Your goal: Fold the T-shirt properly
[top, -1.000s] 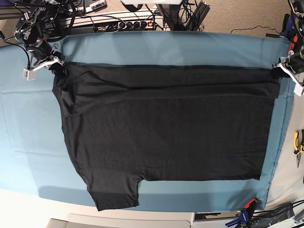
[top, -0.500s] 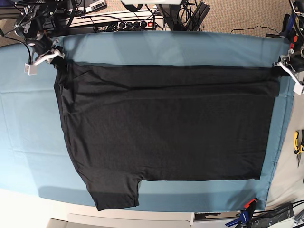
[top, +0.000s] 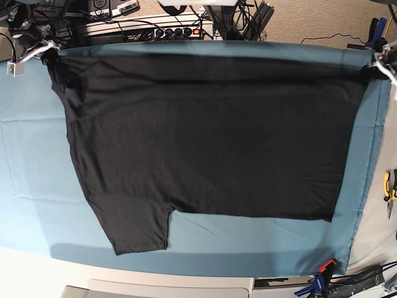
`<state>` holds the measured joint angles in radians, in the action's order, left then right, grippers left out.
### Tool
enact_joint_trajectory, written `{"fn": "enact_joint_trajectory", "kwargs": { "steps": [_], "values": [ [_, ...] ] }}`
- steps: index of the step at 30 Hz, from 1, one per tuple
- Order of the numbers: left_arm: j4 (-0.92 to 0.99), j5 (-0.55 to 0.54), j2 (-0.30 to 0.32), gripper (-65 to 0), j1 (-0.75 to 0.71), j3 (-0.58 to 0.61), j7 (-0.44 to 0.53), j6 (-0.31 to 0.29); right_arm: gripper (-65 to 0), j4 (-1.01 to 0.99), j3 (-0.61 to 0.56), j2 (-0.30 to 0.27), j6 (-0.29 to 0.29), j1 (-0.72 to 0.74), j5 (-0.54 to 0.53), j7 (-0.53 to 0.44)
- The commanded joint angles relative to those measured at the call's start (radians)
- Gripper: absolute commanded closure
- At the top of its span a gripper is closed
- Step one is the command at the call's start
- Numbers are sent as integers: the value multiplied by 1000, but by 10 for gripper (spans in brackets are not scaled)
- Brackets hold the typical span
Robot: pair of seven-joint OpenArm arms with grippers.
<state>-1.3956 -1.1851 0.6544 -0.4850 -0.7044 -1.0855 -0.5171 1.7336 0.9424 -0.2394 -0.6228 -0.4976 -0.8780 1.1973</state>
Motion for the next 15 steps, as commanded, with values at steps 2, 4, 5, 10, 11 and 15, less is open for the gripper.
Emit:
{"fn": "enact_joint_trajectory", "kwargs": {
  "steps": [2,4,5,10,11,15],
  "values": [
    [-10,-14,27,0,-30,-32,7,-5,0,15,15,-34,2,-11,-4,-12],
    [-10,-30,26,0,-48,-39,4,-8,0,15,15,-38,2,-13,-4,-11],
    [-10,-32,24,0,-51,-39,2,-8,0,15,15,-38,2,-13,-4,-11],
    [-10,-31,19,0,-53,-39,0,-8,0,15,15,-38,2,-18,5,-3],
    [-10,-31,18,0,-53,-39,-1,-8,0,15,15,-38,2,-22,5,-3],
    [-10,-31,18,0,-53,-39,-4,-8,0,15,15,-38,2,-23,5,-3]
  ]
}}
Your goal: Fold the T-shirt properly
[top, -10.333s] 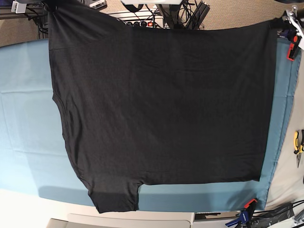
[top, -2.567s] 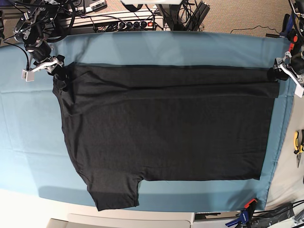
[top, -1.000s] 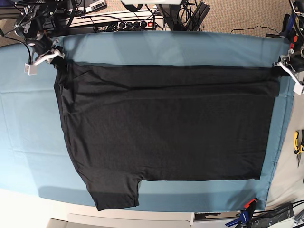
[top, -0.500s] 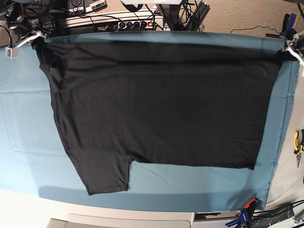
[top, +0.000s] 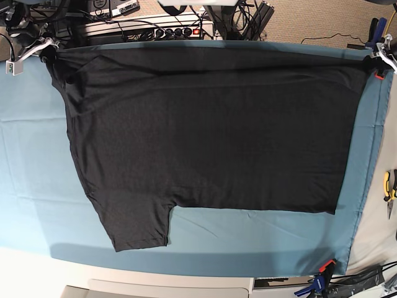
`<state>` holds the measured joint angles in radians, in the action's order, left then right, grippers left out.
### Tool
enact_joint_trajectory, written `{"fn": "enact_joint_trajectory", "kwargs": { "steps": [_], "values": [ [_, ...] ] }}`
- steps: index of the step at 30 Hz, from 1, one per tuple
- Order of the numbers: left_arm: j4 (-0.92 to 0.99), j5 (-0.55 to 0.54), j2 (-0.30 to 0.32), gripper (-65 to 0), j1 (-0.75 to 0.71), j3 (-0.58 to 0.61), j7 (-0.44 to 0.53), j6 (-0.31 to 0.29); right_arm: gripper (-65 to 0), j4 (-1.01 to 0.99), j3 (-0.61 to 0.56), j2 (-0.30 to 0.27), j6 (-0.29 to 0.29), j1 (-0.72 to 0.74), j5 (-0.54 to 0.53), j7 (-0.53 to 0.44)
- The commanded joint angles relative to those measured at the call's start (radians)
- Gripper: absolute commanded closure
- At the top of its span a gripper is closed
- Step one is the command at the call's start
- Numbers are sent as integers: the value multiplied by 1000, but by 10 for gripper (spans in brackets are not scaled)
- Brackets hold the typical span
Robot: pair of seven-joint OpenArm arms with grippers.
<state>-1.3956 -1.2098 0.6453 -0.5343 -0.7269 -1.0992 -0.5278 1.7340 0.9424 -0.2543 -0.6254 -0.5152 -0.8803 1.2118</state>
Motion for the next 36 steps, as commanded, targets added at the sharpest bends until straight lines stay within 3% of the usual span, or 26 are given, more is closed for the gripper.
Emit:
{"fn": "enact_joint_trajectory", "kwargs": {
  "steps": [1,8,10,11,13,14,15,23,29,32,36],
  "values": [
    [-10,-6,27,0,-3,-16,6,3,0,14,15,-23,5,-6,6,-18],
    [-10,-6,28,0,-3,-16,11,3,0,14,15,-23,5,-5,7,-18],
    [-10,-6,28,0,-3,-16,12,-22,0,14,15,-23,5,-5,7,-2],
    [-10,-7,27,-72,-3,-16,12,-32,0,14,15,-23,5,-5,6,6],
    [-10,-7,28,-268,-3,-16,15,-31,-176,14,15,-23,5,-5,6,4],
    [-10,-6,28,-343,-3,-16,19,-30,-254,14,15,-23,5,-5,6,-2],
    [-10,-7,28,-378,-3,-16,19,-30,-293,14,15,-23,5,-5,6,-8],
    [-13,-22,28,-380,-3,-18,14,-31,-296,21,35,-23,5,3,26,-71],
    [-138,-25,42,-377,3,-111,7,-31,-296,202,211,-24,5,65,32,-117],
    [-243,4,80,-376,5,-170,7,-17,-296,335,253,-36,5,105,55,-130],
    [-322,48,159,-347,5,-199,32,-3,-296,446,209,-45,12,138,142,-196]
  ]
}}
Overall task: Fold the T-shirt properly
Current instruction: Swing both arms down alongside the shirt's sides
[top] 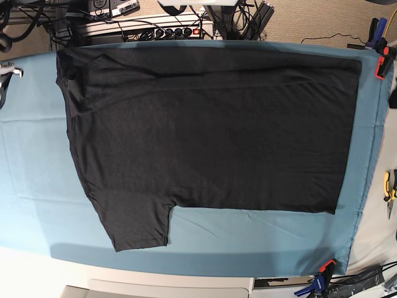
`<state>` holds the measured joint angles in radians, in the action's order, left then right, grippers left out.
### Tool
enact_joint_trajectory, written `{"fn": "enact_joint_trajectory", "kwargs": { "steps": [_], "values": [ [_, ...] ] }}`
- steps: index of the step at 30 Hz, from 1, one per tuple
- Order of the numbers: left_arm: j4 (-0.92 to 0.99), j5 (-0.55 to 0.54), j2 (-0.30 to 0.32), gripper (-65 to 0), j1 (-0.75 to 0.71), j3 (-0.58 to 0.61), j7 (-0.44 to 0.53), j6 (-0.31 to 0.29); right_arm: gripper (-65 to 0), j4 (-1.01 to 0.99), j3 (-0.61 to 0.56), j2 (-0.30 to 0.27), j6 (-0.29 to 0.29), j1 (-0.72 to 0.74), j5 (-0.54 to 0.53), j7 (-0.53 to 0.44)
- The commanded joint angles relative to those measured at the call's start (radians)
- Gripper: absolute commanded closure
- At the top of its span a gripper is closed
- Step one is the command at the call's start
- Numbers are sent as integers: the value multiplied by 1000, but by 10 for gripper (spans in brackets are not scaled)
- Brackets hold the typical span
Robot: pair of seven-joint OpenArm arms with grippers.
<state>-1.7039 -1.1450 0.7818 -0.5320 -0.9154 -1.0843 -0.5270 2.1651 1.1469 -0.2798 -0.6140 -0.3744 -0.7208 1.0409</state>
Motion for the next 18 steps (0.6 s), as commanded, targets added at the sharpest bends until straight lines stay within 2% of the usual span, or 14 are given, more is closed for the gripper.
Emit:
{"fn": "enact_joint_trajectory", "kwargs": {
  "steps": [1,8,12,18],
  "values": [
    [-30,-3,40,-338,3,-10,28,-4,-296,27,-16,-19,8,7,4,-38],
    [-126,107,138,-333,96,-10,79,19,-296,30,-208,-17,46,60,143,-85],
    [-128,154,198,-333,172,-10,136,64,-296,21,-321,-16,70,108,239,-130],
    [-126,185,263,-332,249,-10,174,85,-296,-119,-473,-17,74,277,332,-171]
  ]
}}
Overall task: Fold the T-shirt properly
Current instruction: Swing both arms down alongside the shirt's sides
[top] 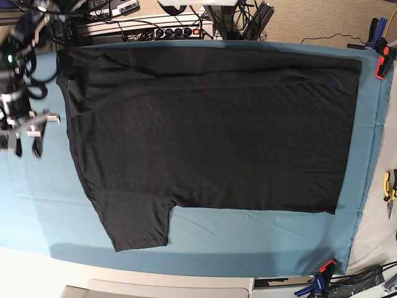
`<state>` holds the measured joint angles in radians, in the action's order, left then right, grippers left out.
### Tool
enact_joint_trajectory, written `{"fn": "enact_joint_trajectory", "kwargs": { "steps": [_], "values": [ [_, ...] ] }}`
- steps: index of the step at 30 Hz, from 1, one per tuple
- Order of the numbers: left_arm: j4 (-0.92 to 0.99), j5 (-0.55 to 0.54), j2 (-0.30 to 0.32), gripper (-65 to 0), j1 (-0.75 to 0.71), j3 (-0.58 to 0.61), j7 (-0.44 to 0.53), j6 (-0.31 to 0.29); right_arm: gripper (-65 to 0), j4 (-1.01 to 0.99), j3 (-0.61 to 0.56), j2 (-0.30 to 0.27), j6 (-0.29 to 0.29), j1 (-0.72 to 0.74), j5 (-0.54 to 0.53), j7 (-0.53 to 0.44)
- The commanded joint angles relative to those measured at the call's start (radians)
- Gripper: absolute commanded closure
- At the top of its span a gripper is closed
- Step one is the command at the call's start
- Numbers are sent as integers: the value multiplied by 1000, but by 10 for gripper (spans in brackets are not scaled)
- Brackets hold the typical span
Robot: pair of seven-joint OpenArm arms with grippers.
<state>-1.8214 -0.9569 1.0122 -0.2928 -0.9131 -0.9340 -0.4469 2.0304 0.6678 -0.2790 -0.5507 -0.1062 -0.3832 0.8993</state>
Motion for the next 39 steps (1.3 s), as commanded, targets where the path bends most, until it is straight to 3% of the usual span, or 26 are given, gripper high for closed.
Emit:
{"fn": "enact_joint_trajectory", "kwargs": {
  "steps": [1,9,15,19,24,28,34,39],
  "values": [
    [-8,-2,35,-332,19,-12,31,6,-296,-29,-16,-18,13,49,9,-37],
    [34,32,35,-283,27,49,80,6,-296,-504,-159,-23,11,497,45,-43],
    [102,69,27,-283,130,260,98,6,-296,-958,-294,-34,5,927,143,-76],
    [183,133,0,-283,290,436,114,41,-296,-1199,-349,-31,40,1091,166,-108],
    [474,140,-80,-283,571,674,123,47,-296,-1353,-375,-9,124,1130,227,-170],
    [809,84,-205,-283,829,807,110,19,-296,-1390,-375,19,129,1098,267,-180],
    [1164,66,-401,-283,1117,873,97,-6,-296,-1391,-375,59,139,1067,323,-181],
    [1372,245,-518,-283,1215,872,200,39,-296,-1391,-375,66,156,1067,357,-179]
  ]
}}
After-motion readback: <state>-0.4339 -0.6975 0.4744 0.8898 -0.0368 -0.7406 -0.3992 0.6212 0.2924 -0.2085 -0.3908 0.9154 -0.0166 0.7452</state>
